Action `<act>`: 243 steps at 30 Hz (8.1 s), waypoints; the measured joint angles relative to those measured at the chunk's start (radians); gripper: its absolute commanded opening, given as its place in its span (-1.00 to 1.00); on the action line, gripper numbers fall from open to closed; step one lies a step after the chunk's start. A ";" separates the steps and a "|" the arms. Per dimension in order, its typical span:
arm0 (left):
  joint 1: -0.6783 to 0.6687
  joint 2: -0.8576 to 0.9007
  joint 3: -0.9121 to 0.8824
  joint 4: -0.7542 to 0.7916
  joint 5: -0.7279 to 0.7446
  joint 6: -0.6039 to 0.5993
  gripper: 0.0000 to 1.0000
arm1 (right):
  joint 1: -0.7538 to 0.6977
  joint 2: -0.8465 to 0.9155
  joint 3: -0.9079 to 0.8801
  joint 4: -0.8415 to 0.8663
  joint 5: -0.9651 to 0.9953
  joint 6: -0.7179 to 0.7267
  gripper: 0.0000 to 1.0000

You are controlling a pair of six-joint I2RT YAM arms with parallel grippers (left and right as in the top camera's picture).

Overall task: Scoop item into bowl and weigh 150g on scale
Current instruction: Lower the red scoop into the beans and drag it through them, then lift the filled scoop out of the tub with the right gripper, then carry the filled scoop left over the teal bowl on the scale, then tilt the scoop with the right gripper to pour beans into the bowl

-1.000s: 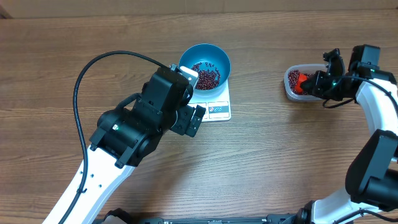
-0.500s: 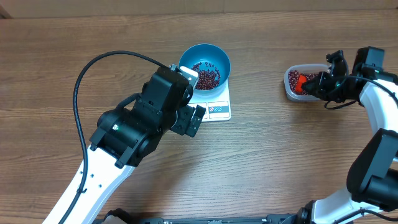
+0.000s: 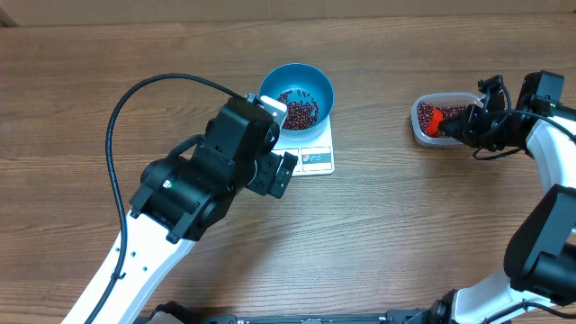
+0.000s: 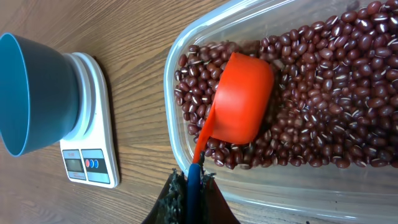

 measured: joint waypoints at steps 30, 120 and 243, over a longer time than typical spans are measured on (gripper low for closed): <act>0.000 0.000 0.000 0.000 0.000 0.000 0.99 | -0.145 0.000 -0.046 -0.035 -0.178 -0.044 -0.92; 0.000 0.000 0.000 0.000 0.000 0.000 0.99 | 0.295 0.000 0.058 0.276 -0.645 0.155 -0.93; 0.000 0.000 0.000 0.000 0.000 0.000 1.00 | 0.706 -0.193 0.060 0.227 0.312 0.091 -0.93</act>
